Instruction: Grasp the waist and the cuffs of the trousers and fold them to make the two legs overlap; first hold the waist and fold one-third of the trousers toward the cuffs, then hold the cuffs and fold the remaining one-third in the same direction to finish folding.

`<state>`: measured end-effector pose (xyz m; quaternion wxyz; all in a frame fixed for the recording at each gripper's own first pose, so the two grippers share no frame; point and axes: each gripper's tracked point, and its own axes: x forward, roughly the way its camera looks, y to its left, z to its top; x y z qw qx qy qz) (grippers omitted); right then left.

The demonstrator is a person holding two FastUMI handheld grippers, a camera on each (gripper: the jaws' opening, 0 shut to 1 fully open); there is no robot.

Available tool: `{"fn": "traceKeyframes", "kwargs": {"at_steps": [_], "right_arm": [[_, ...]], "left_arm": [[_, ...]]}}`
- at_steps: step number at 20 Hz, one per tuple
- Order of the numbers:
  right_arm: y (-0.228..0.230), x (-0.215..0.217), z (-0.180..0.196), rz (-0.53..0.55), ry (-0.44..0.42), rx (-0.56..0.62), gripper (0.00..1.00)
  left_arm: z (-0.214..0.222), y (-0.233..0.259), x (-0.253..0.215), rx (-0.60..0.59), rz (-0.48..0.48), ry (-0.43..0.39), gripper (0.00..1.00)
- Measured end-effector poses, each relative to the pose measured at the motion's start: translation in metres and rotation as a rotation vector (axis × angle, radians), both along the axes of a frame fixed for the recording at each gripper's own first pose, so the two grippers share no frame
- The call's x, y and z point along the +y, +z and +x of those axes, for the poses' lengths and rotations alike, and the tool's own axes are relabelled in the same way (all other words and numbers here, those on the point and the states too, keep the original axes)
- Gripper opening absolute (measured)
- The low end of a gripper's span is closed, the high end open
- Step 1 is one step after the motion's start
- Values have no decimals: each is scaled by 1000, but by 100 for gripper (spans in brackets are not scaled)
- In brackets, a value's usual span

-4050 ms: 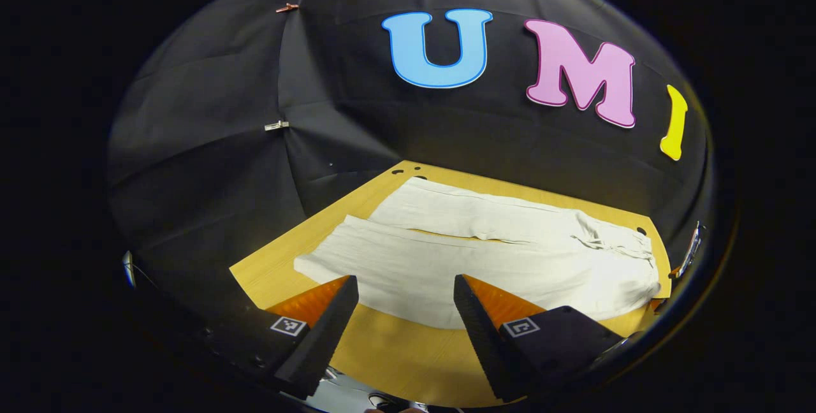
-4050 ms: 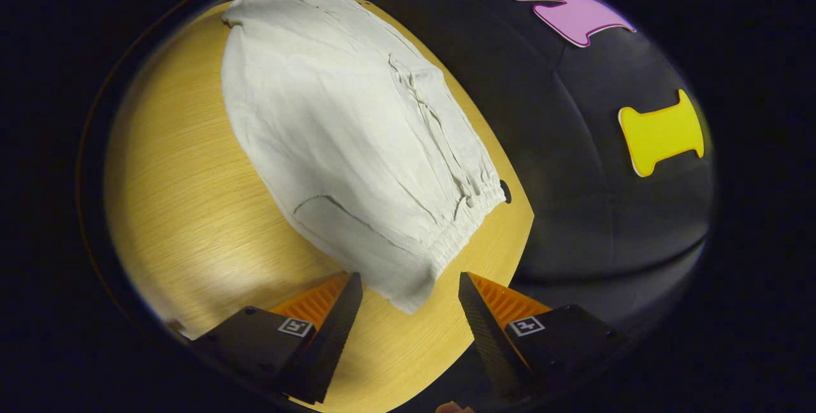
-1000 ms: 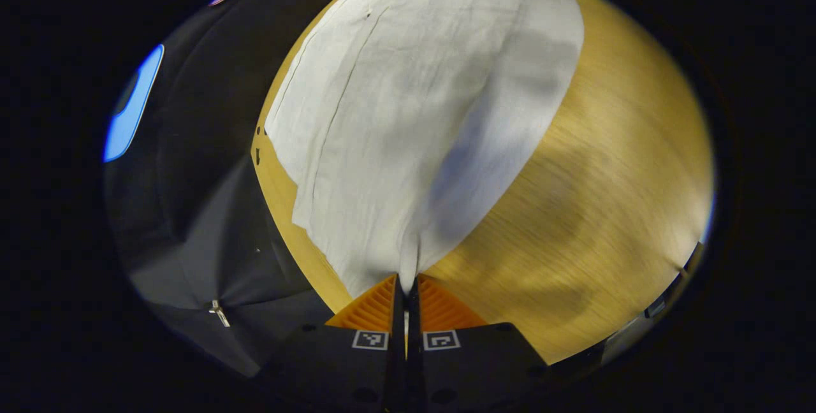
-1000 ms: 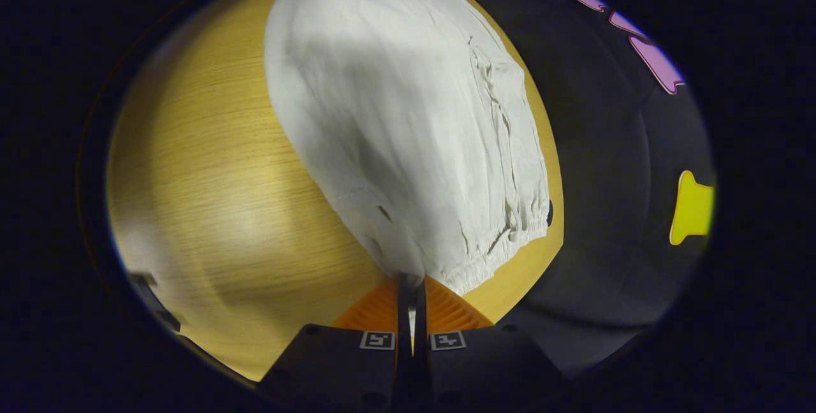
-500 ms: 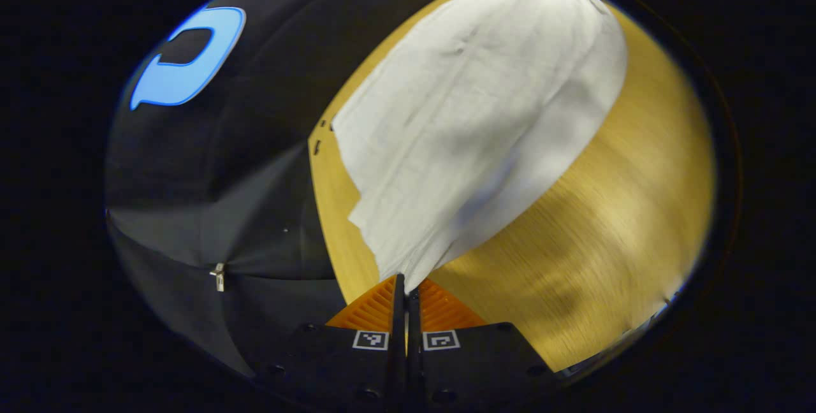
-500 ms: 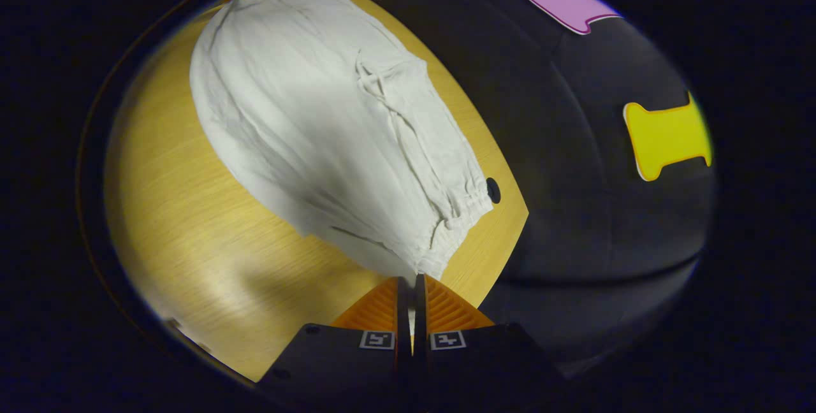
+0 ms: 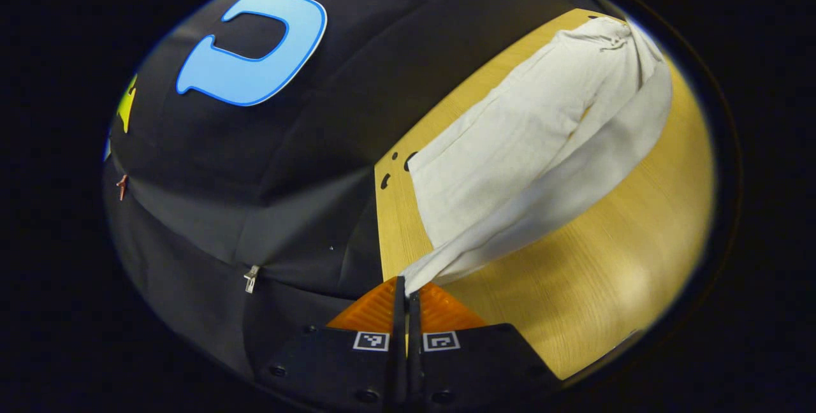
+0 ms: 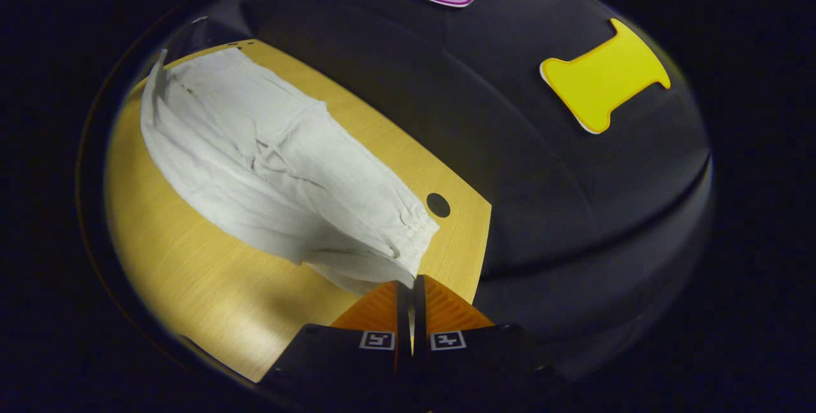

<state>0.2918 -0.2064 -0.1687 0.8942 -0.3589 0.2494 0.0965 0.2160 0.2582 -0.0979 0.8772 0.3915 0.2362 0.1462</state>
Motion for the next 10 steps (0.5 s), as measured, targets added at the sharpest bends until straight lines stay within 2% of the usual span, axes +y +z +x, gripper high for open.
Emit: {"fn": "traceKeyframes", "kwargs": {"at_steps": [3, 6, 8, 10], "right_arm": [[10, 6, 26, 78, -60, -28, 5], [13, 21, 55, 214, -148, -44, 5], [13, 28, 76, 284, -194, -55, 5], [19, 30, 95, 339, -229, -75, 5]], "left_arm": [[35, 20, -11, -69, -66, -6, 5], [72, 33, -10, -113, -45, 2, 5], [97, 35, -12, -167, -165, 52, 5], [121, 37, -9, -232, -352, 121, 5]]}}
